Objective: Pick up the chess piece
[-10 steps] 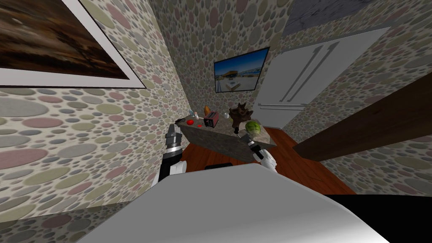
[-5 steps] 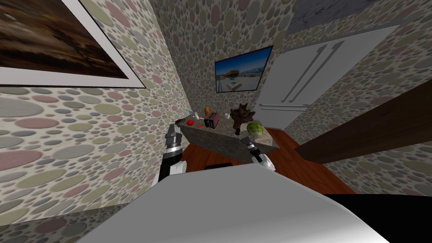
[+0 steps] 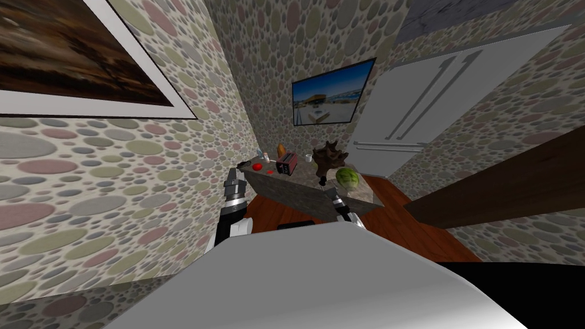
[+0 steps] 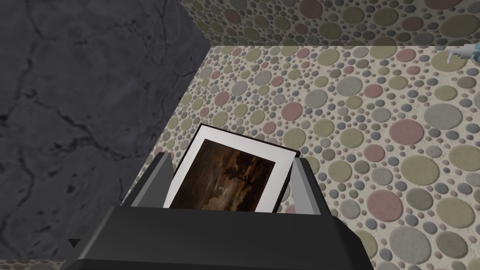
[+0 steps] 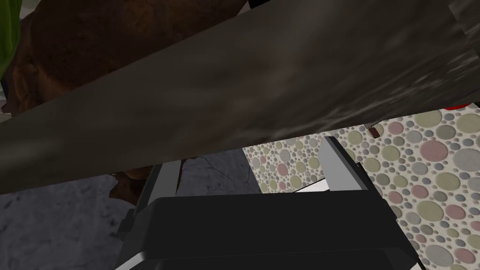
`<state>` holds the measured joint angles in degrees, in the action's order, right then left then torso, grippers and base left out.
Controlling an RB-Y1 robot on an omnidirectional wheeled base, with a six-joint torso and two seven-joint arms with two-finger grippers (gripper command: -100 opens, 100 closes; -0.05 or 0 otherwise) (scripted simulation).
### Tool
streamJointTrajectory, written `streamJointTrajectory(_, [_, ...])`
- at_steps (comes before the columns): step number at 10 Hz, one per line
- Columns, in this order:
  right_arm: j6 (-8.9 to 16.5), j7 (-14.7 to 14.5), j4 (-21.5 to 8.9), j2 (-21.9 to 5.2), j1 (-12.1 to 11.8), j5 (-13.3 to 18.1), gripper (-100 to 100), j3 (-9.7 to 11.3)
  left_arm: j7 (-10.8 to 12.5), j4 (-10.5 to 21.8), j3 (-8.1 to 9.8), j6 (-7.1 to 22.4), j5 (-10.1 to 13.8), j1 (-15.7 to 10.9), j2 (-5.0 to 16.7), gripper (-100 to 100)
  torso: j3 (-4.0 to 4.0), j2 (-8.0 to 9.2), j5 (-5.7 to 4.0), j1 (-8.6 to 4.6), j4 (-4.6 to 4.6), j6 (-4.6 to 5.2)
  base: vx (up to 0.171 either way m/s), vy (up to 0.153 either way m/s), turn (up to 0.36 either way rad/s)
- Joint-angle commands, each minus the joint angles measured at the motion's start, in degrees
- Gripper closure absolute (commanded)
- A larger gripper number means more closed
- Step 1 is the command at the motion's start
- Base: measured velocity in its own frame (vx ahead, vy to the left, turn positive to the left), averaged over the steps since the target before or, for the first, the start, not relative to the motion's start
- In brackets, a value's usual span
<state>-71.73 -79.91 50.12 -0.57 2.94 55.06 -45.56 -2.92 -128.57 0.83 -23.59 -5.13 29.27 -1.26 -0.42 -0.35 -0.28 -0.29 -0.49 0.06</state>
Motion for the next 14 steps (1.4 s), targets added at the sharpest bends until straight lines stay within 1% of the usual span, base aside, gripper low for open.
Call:
streamJointTrajectory(1, [-0.7, -0.3, -0.3, 1.6, 0.1, 0.2, -100, -1.2, 0.0, 0.0, 0.0, 0.0, 0.0, 0.0, 0.0, 0, 0.0, 0.0, 0.0, 0.0, 0.0, 0.0, 0.054, -0.059, 0.038])
streamJointTrajectory(2, [-0.9, -0.5, -0.5, 3.1, 0.3, 0.3, -100, -2.0, 0.0, 0.0, 0.0, 0.0, 0.0, 0.0, 0.0, 0, 0.01, 0.02, -0.01, -0.04, 0.0, 0.0, 0.063, -0.08, 0.049])
streamJointTrajectory(3, [-0.7, -0.5, -0.9, 2.1, 0.4, 0.2, -100, -1.5, 0.0, 0.0, 0.0, 0.0, 0.0, 0.0, 0.0, 0, 0.0, -0.01, -0.02, -0.12, 0.0, 0.0, 0.03, -0.039, 0.017])
streamJointTrajectory(4, [-0.9, -0.6, -1.0, 2.2, 0.5, 0.2, 0, -1.6, 0.0, 0.0, 0.0, 0.0, 0.0, 0.0, 0.0, 0, 0.04, 0.08, 0.0, -0.01, 0.01, 0.01, 0.005, -0.007, -0.001])
streamJointTrajectory(5, [0.7, -1.9, -2.2, 2.4, 2.8, 0.0, -100, -1.1, 0.0, 0.0, 0.0, 0.0, 0.0, 0.0, 0.0, 0, 0.09, 0.17, 0.02, 0.1, 0.03, 0.01, -0.04, -0.029, -0.026])
streamJointTrajectory(7, [2.2, -3.1, -3.4, 2.6, 5.0, -0.1, -100, -0.6, 0.0, 0.0, 0.0, 0.0, 0.0, 0.0, 0.0, 0, 0.24, 0.42, 0.01, 0.01, 0.09, 0.0, -0.069, -0.044, -0.016])
streamJointTrajectory(11, [5.2, -5.6, -5.9, 3.0, 9.6, -0.3, -100, 0.5, 0.0, 0.0, 0.0, 0.0, 0.0, 0.0, 0.0, 0, 0.24, 0.42, 0.02, 0.06, 0.09, 0.01, -0.056, -0.034, -0.017])
streamJointTrajectory(12, [6.8, -6.9, -7.1, 3.2, 11.8, -0.5, -100, 1.0, 0.0, 0.0, 0.0, 0.0, 0.0, 0.0, 0.0, 0, 0.23, 0.41, 0.01, 0.04, 0.09, 0.01, -0.057, -0.051, -0.03])
streamJointTrajectory(13, [6.1, -5.9, -5.9, 3.1, 10.6, -0.3, -100, 0.8, 0.0, 0.0, 0.0, 0.0, 0.0, 0.0, 0.0, 0, 0.24, 0.42, 0.01, 0.0, 0.09, 0.01, -0.025, -0.025, 0.001])
streamJointTrajectory(14, [6.4, -6.0, -5.9, 3.1, 10.7, -0.3, 100, 0.9, 0.0, 0.0, 0.0, 0.0, 0.0, 0.0, 0.0, 0, 0.21, 0.36, 0.01, 0.06, 0.07, 0.02, 0.0, 0.0, 0.0])
